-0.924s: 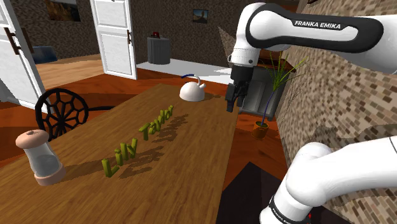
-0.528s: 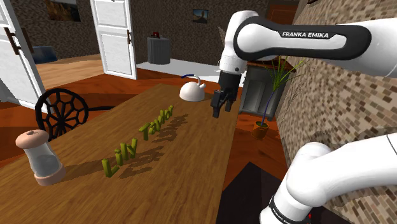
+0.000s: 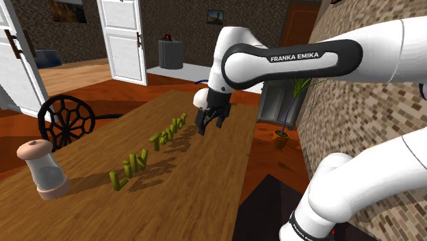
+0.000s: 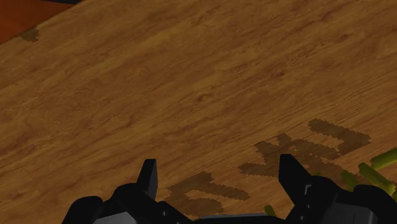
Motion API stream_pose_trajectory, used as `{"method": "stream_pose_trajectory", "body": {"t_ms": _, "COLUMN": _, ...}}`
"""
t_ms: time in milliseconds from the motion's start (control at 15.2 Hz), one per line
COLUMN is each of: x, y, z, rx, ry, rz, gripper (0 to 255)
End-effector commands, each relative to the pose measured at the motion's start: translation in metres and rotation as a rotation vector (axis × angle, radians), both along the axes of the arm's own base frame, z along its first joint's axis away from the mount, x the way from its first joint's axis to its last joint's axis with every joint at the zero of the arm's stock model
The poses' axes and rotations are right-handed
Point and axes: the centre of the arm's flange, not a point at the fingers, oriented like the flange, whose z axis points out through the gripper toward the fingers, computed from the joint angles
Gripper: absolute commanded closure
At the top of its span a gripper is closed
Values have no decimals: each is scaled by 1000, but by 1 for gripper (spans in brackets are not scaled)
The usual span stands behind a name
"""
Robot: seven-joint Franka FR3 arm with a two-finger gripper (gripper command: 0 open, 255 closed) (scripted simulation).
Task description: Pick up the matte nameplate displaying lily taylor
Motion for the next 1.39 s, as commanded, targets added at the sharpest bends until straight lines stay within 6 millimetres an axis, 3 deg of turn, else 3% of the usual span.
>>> {"method": "stream_pose_trajectory", "body": {"t_ms": 0, "x": 13, "y": 17, "z": -7, "rx": -6, "ry": -33, "rz": -21, "gripper": 0}}
{"method": "stream_pose_trajectory", "body": {"t_ms": 990, "x": 136, "y": 142, "z": -65, "rx": -61, "ry": -253, "rz": -167, "gripper": 0}}
{"method": "stream_pose_trajectory", "body": {"t_ms": 1320, "x": 138, "y": 144, "z": -87, "rx": -62, "ry": -257, "rz": -170, "gripper": 0}}
